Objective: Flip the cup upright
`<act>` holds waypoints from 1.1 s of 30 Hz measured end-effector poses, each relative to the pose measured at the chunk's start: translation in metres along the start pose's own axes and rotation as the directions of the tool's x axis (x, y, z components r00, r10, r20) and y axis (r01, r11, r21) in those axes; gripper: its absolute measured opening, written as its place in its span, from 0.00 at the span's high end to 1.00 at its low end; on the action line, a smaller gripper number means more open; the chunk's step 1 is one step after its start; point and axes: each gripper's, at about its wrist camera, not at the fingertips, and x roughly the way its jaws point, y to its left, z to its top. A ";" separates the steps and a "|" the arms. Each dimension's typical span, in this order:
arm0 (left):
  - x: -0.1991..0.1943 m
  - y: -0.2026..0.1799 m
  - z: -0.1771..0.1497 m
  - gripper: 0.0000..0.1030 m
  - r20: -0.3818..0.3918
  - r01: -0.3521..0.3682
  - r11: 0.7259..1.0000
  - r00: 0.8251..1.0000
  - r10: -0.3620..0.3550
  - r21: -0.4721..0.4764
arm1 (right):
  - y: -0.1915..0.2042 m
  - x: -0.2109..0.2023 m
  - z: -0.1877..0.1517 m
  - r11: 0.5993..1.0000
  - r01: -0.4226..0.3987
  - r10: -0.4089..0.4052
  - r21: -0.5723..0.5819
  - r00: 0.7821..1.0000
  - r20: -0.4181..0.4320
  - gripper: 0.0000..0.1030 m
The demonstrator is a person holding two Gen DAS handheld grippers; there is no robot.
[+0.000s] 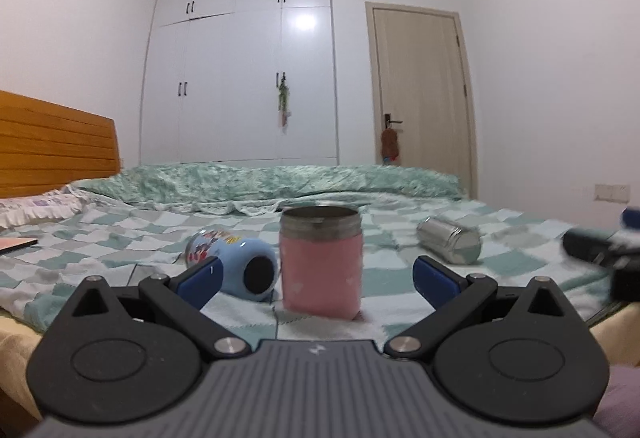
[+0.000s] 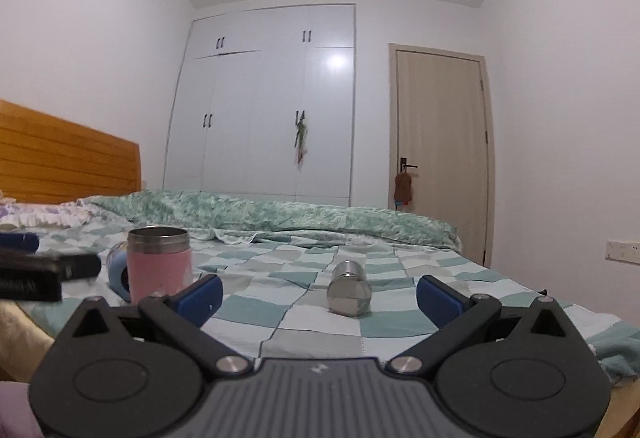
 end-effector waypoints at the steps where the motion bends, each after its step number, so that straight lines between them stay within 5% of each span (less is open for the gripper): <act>1: 0.001 0.000 -0.002 0.00 -0.003 -0.005 1.000 1.000 0.005 0.006 | -0.002 0.000 0.000 1.000 0.006 -0.006 0.007 1.000 0.000 0.00; 33: 0.004 0.008 -0.011 0.00 -0.019 0.000 1.000 1.000 0.000 -0.010 | 0.005 0.002 -0.004 1.000 0.023 -0.023 -0.011 1.000 -0.007 0.00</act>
